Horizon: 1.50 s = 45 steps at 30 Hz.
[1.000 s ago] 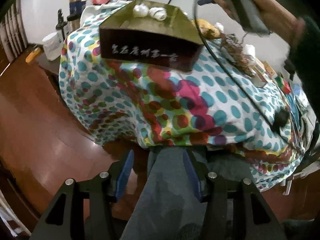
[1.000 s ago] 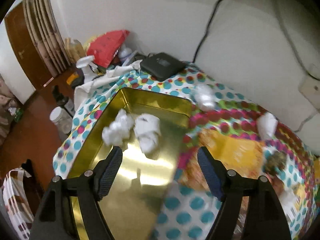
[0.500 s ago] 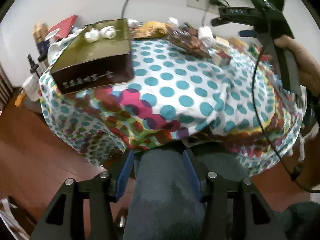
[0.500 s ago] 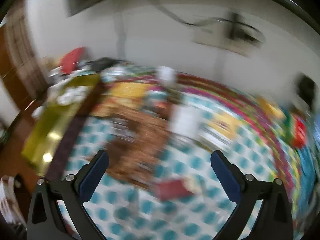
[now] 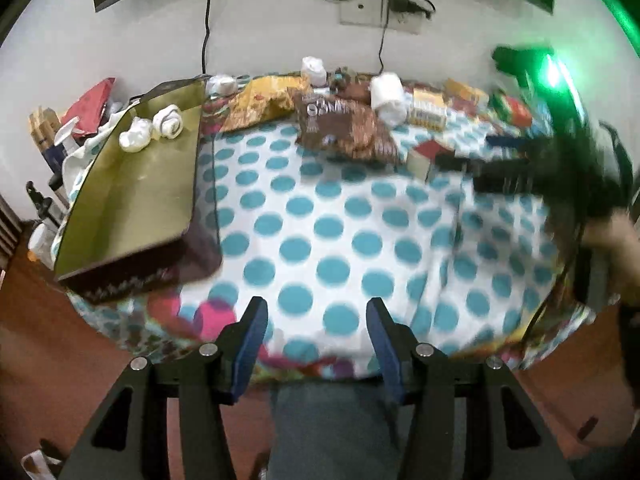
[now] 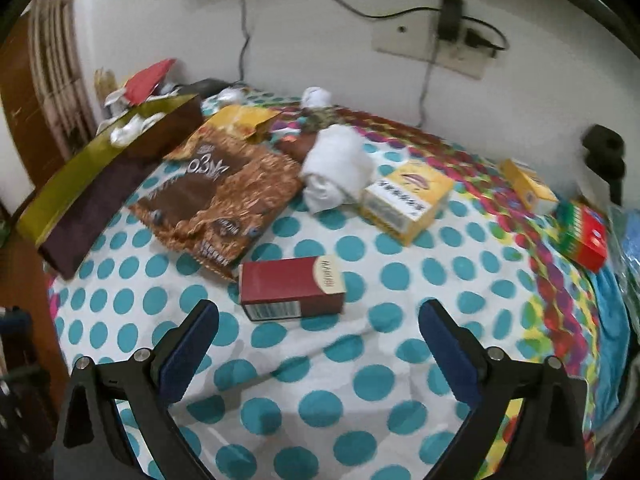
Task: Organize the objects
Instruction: 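Grasp the red MARUBI box with the right tool, then grasp the brown coffee bag with the left tool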
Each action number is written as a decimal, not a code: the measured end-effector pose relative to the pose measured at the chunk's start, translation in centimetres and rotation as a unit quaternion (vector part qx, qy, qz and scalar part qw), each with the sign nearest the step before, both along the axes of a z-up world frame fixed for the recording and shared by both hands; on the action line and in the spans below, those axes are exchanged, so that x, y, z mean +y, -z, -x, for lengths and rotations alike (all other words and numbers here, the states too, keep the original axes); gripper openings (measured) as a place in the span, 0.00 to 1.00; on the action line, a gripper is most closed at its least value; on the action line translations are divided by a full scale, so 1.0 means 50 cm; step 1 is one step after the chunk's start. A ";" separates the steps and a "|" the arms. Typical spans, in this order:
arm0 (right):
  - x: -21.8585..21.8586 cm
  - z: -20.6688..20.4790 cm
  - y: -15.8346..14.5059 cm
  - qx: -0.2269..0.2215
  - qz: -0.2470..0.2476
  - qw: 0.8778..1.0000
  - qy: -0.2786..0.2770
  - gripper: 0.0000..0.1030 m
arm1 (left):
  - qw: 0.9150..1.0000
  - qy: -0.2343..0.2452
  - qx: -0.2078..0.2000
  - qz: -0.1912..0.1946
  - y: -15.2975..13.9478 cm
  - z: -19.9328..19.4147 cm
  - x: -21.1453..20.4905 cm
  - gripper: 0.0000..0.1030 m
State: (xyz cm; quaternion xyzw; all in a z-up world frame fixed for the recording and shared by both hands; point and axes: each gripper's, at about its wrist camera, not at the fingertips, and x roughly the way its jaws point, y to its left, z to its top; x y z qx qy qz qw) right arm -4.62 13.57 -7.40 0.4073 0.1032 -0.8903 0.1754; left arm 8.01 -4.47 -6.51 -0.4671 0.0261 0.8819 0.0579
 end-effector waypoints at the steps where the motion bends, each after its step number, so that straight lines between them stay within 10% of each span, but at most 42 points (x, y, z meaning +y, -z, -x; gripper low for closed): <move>1: -0.002 0.002 0.004 0.000 -0.001 1.000 -0.003 0.95 | 1.000 -0.002 0.002 0.003 -0.003 0.013 0.003 0.51; 6: -0.025 0.021 0.025 -0.007 -0.012 1.000 -0.025 0.94 | 1.000 -0.001 -0.017 -0.021 0.004 0.079 0.011 0.51; 14: -0.053 0.039 0.048 -0.012 -0.029 0.998 -0.046 0.59 | 0.997 0.002 -0.047 -0.061 0.027 0.147 0.030 0.51; 30: 0.074 0.098 0.045 -0.021 0.030 0.996 0.084 0.59 | 0.982 -0.030 -0.093 -0.160 0.063 0.261 0.045 0.51; 45: 0.071 0.105 0.057 -0.031 0.010 0.994 0.103 0.59 | 0.969 -0.075 -0.049 -0.230 0.064 0.349 0.024 0.51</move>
